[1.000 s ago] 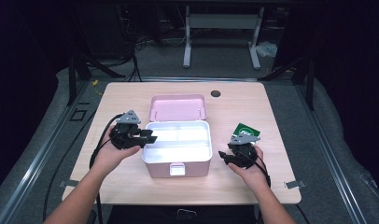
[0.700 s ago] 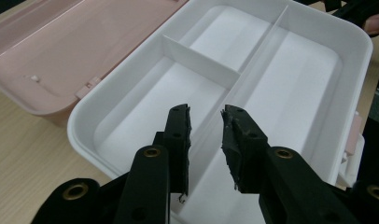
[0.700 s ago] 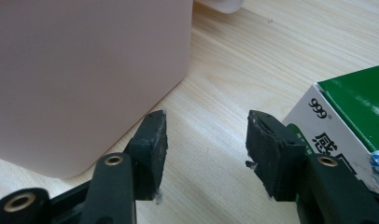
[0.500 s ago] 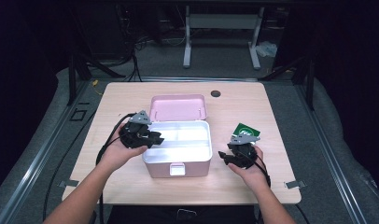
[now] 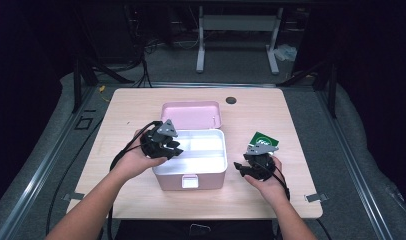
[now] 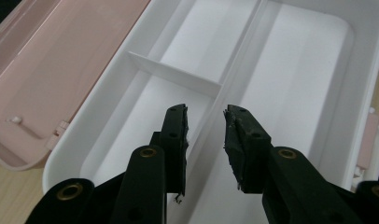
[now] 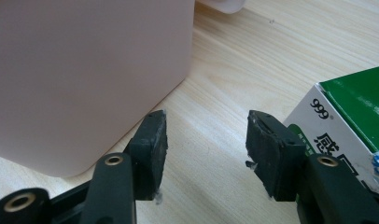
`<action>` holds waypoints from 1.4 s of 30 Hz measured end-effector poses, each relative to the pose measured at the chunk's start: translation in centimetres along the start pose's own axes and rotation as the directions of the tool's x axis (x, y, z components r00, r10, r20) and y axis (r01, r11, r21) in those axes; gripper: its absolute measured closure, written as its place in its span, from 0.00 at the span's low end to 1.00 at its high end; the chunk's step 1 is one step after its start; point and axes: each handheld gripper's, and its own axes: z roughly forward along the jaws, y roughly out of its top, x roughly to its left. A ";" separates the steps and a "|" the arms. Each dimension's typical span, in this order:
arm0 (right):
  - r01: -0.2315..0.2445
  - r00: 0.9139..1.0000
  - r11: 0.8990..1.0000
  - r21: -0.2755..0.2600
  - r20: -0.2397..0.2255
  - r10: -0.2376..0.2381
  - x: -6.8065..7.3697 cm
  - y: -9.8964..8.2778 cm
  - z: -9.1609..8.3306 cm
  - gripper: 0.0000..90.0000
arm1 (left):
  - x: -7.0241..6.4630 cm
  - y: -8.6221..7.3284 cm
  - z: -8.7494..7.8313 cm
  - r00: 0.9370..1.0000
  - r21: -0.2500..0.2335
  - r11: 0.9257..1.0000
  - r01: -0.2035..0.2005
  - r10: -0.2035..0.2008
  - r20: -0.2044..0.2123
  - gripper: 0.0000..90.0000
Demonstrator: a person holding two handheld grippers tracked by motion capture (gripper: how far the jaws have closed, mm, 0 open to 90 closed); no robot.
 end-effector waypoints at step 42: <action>-0.007 1.000 1.000 -0.008 -0.006 0.006 -0.2 -0.1 -0.1 0.53 | -0.8 4.0 4.1 0.968 0.316 0.915 -0.250 0.242 0.064 0.89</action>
